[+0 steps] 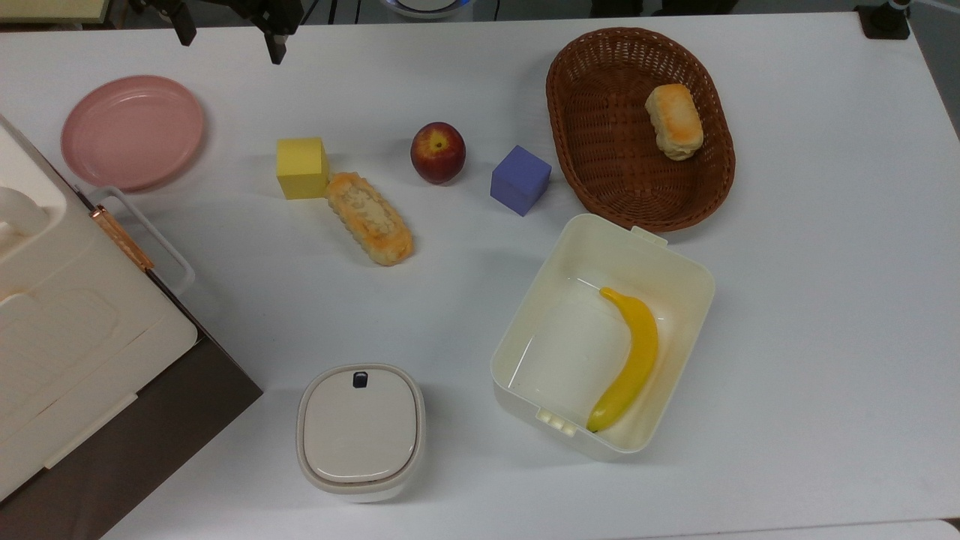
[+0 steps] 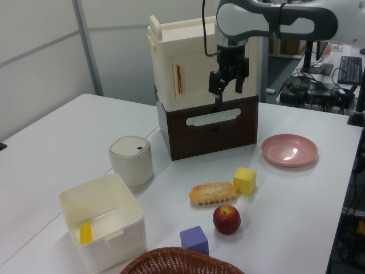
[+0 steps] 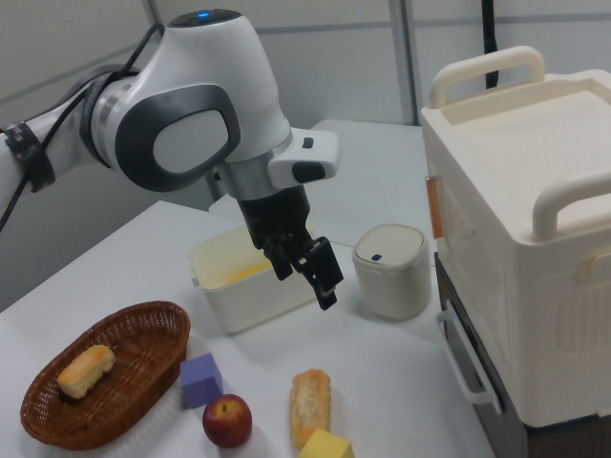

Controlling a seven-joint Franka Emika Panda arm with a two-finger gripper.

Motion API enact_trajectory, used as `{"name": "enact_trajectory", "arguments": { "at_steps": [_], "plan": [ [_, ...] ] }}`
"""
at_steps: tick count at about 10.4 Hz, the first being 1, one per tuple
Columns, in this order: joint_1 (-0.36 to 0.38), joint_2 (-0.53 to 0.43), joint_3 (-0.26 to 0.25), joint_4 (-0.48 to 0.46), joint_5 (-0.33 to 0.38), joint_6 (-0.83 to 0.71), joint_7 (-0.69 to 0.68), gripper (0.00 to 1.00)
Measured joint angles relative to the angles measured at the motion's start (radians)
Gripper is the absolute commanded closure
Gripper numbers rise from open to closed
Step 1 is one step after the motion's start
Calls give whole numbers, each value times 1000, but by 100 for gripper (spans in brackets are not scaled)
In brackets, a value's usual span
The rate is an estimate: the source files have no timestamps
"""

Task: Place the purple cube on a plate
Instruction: 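Move the open gripper over the purple cube beside the apple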

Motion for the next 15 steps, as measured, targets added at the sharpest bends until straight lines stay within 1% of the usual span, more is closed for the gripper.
{"name": "enact_trajectory", "arguments": {
  "at_steps": [2,6,8,13,15],
  "plan": [
    [5,0,3,-1,0,-11,-2,0],
    [52,3,12,-6,0,-29,-2,0],
    [82,20,13,-17,0,-30,-2,0],
    [209,88,15,-23,0,-30,0,0],
    [249,99,15,-48,0,-30,0,0]
  ]
}}
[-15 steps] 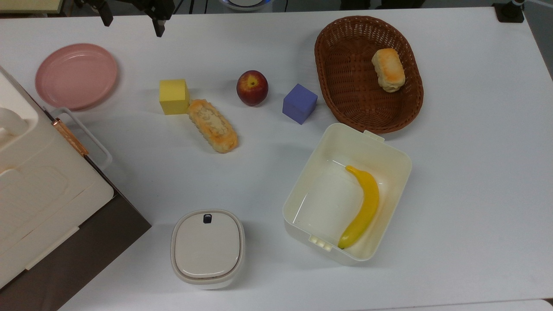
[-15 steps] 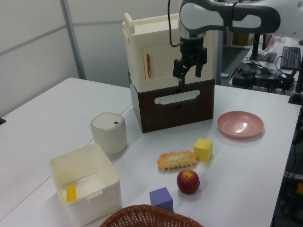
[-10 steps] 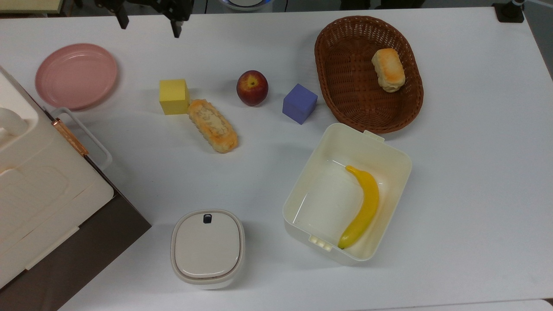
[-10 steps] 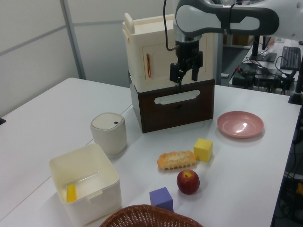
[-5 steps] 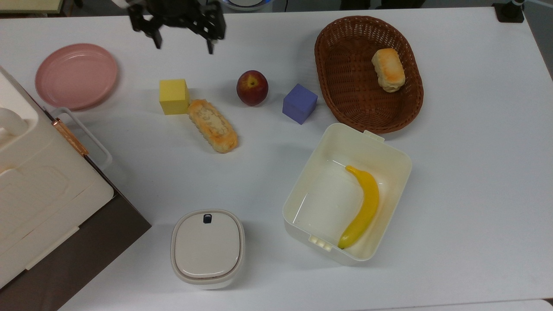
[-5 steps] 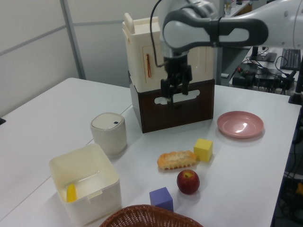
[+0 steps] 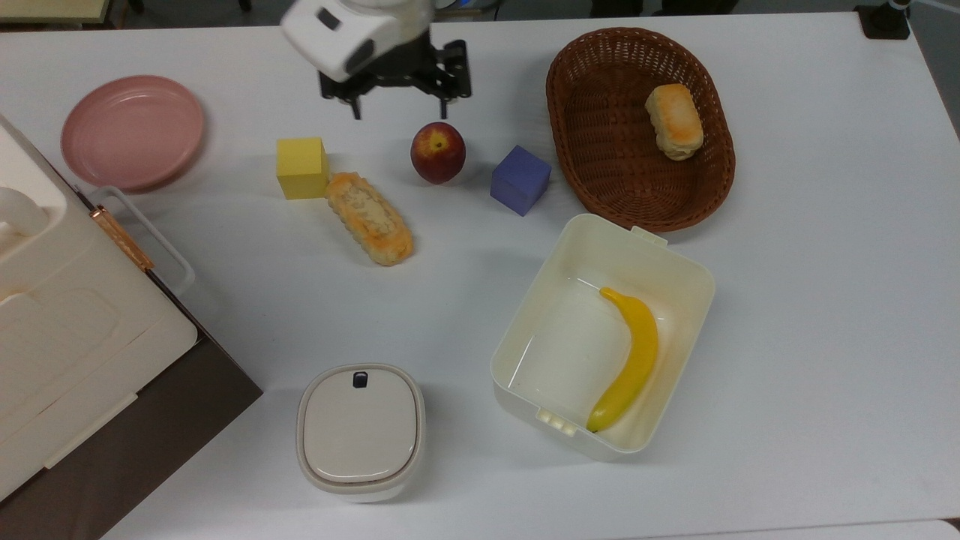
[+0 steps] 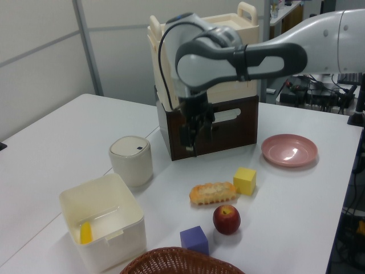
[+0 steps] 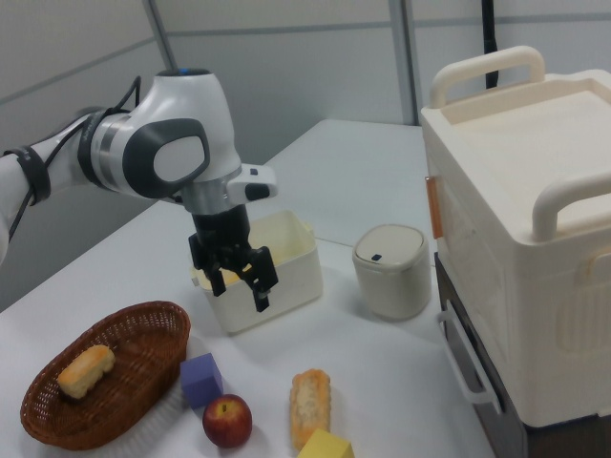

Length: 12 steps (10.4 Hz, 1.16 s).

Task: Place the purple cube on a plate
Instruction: 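Move the open gripper over the purple cube beside the apple, then lower the gripper around the purple cube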

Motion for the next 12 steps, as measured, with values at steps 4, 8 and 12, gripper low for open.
{"name": "enact_trajectory", "arguments": {
  "at_steps": [4,8,12],
  "plan": [
    [79,27,0,-56,0,0,182,0],
    [104,110,0,-59,15,16,500,0],
    [106,119,-1,-148,40,131,765,0]
  ]
}}
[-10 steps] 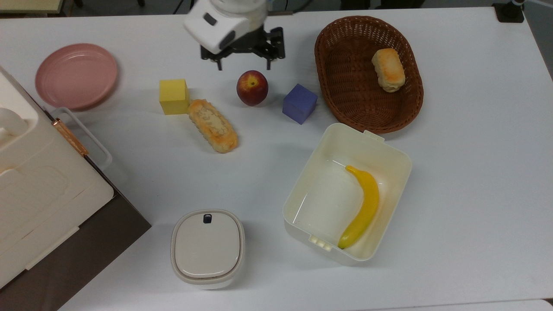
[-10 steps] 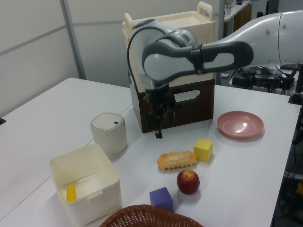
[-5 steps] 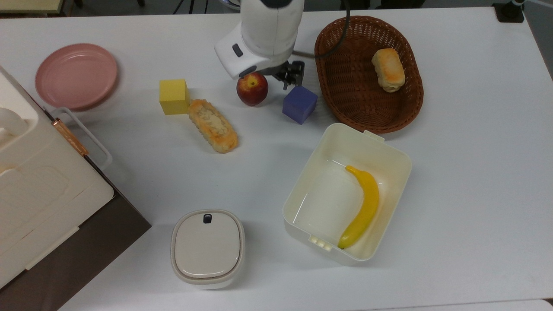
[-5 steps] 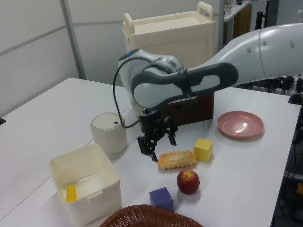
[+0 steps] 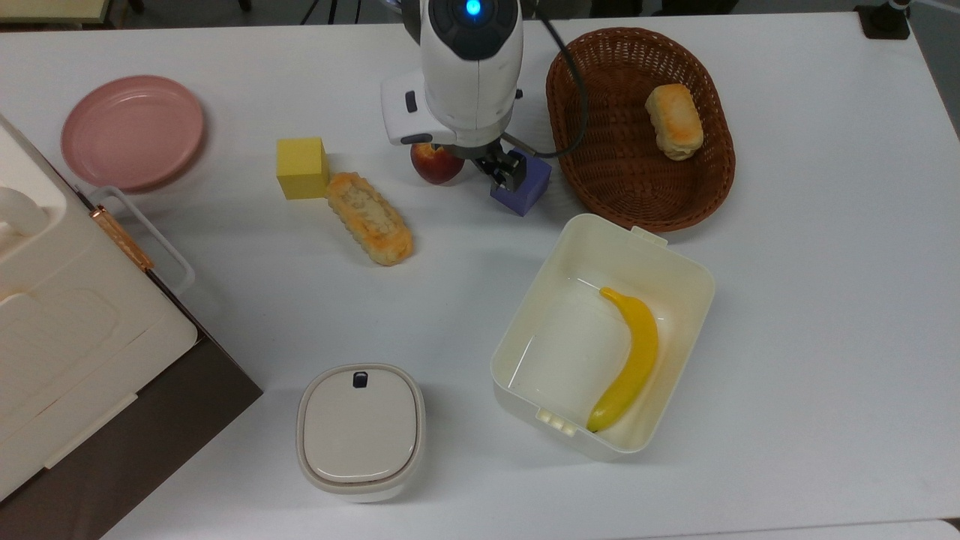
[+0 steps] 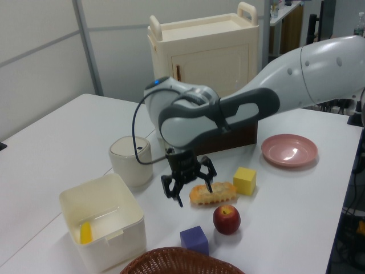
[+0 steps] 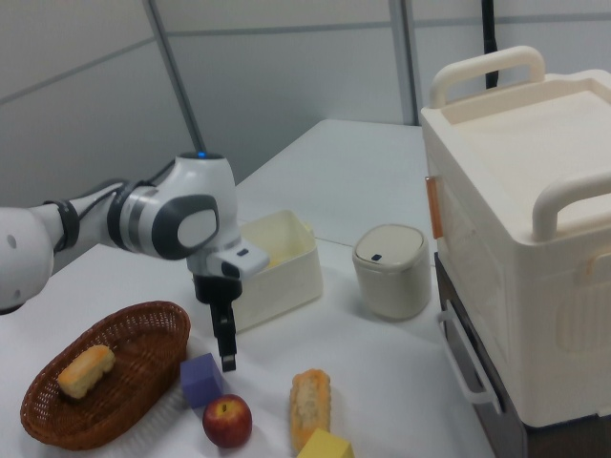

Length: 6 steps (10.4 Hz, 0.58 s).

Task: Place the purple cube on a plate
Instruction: 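Lower the gripper around the purple cube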

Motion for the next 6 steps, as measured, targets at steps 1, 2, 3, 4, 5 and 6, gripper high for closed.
{"name": "enact_trajectory", "arguments": {
  "at_steps": [1,2,3,4,5,6],
  "plan": [
    [5,3,3,-37,2,26,12,0],
    [16,6,8,-76,3,64,27,0],
    [23,9,17,-105,3,107,45,0],
    [27,13,31,-125,3,145,59,0],
    [29,17,40,-132,3,165,64,0],
    [29,18,47,-133,10,178,64,0]
  ]
}}
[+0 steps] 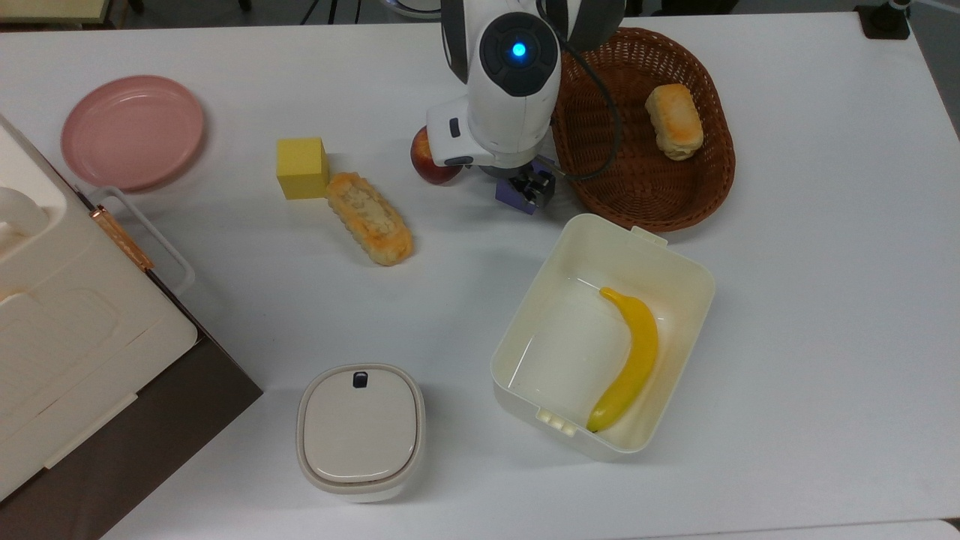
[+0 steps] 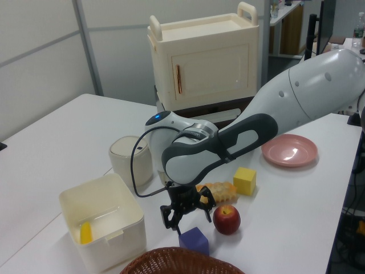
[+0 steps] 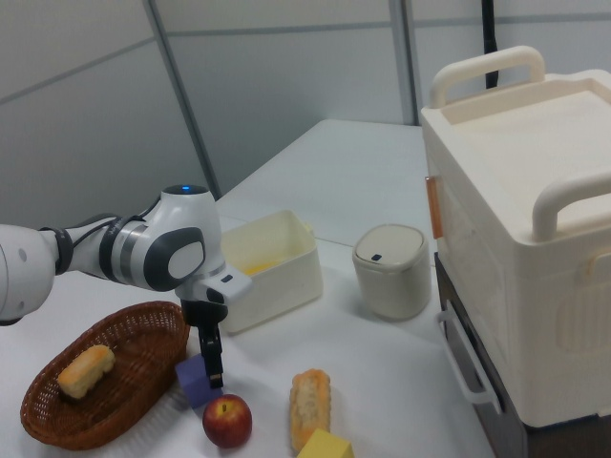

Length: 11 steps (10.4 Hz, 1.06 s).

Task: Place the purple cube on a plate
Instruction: 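Lower the gripper around the purple cube, then close the gripper on the purple cube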

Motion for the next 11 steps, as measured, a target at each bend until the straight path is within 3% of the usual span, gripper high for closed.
{"name": "enact_trajectory", "arguments": {
  "at_steps": [7,11],
  "plan": [
    [1,14,50,0,8,96,23,0],
    [1,17,79,13,8,111,-95,0]
  ]
}}
